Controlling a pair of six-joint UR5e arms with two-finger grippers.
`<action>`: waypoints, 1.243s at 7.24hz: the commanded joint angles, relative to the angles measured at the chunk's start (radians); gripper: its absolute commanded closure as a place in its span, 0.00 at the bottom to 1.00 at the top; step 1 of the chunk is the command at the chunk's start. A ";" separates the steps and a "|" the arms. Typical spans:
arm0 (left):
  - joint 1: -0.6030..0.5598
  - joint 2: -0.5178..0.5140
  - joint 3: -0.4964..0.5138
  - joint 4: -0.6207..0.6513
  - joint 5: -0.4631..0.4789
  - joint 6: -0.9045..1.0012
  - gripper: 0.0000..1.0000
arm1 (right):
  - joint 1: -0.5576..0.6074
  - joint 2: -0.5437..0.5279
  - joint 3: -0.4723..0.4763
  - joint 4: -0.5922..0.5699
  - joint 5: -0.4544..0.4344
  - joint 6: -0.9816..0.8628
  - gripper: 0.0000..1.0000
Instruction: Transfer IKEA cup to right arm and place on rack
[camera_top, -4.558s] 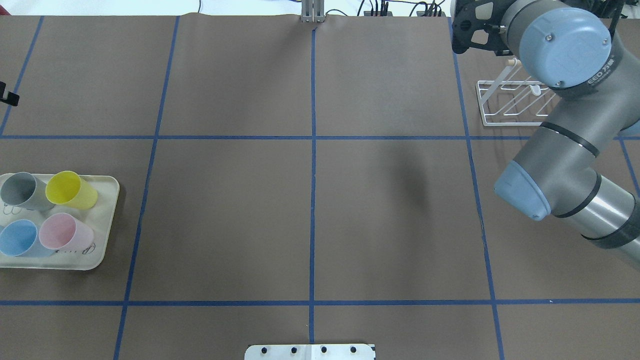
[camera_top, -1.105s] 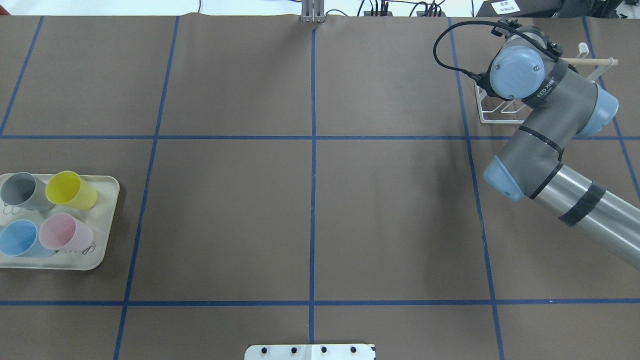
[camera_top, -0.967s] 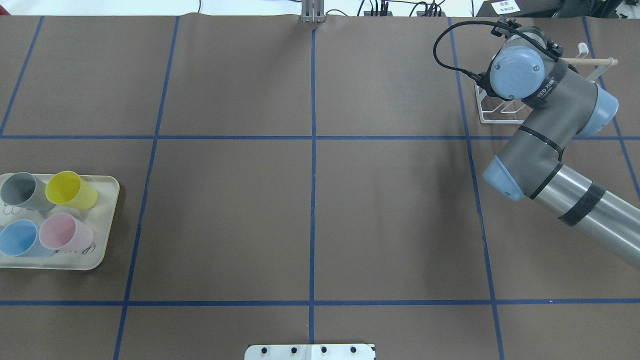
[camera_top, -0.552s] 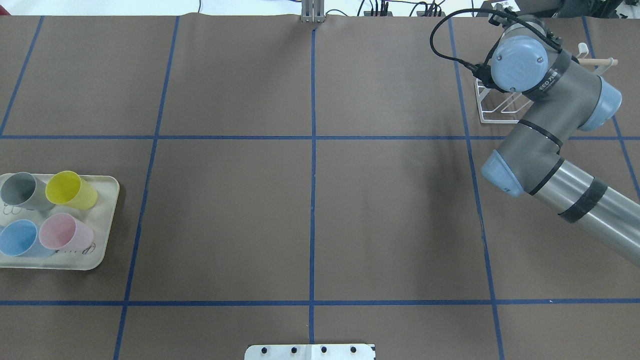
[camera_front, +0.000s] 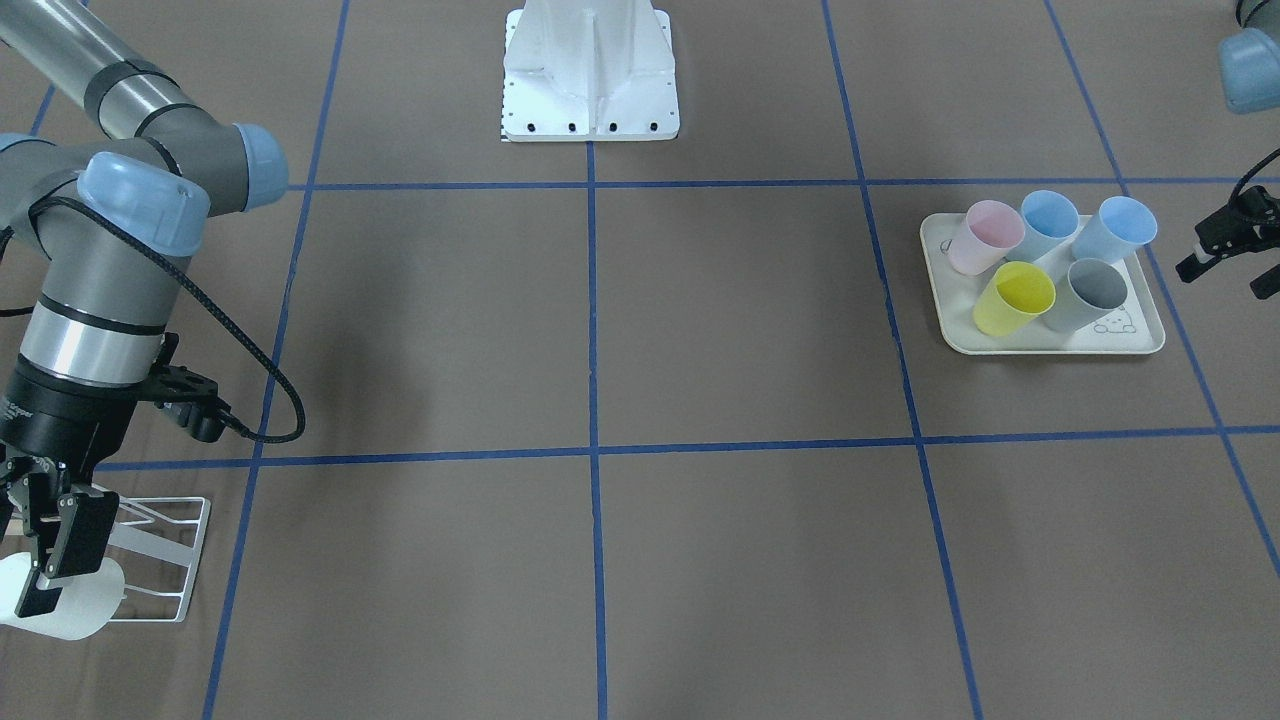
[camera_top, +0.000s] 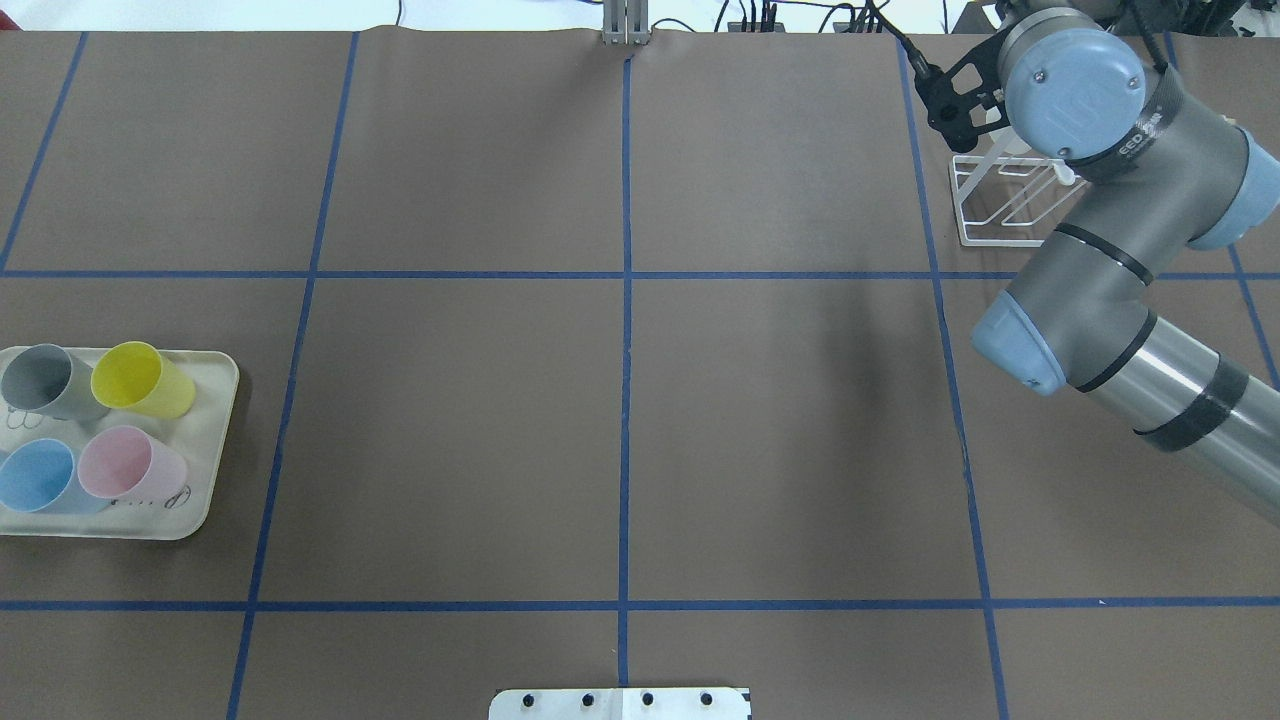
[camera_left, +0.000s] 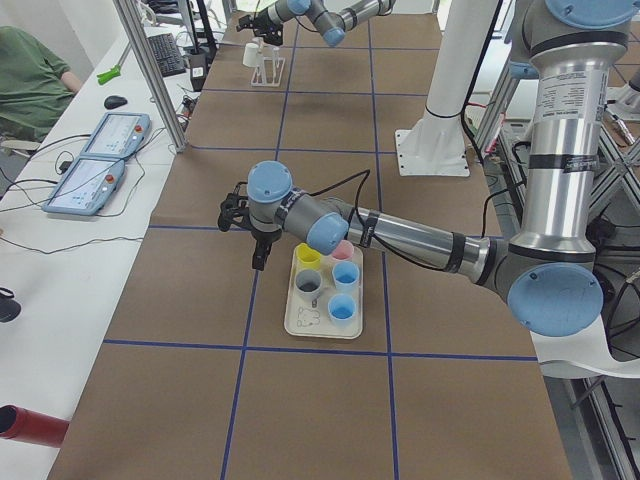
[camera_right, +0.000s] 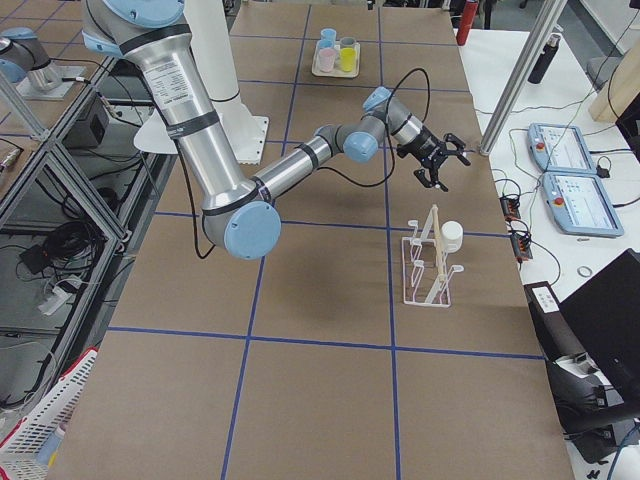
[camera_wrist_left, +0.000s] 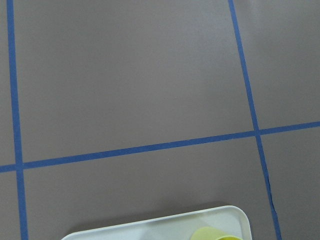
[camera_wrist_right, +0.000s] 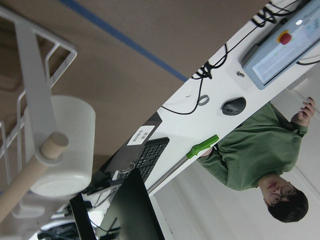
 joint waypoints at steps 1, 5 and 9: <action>0.000 0.053 -0.008 -0.010 0.141 0.100 0.00 | -0.001 -0.010 0.065 0.004 0.191 0.516 0.02; 0.052 0.177 0.001 -0.166 0.152 0.065 0.00 | -0.080 0.006 0.144 -0.002 0.362 1.327 0.01; 0.271 0.184 0.059 -0.277 0.223 -0.283 0.00 | -0.137 -0.007 0.177 -0.005 0.368 1.411 0.01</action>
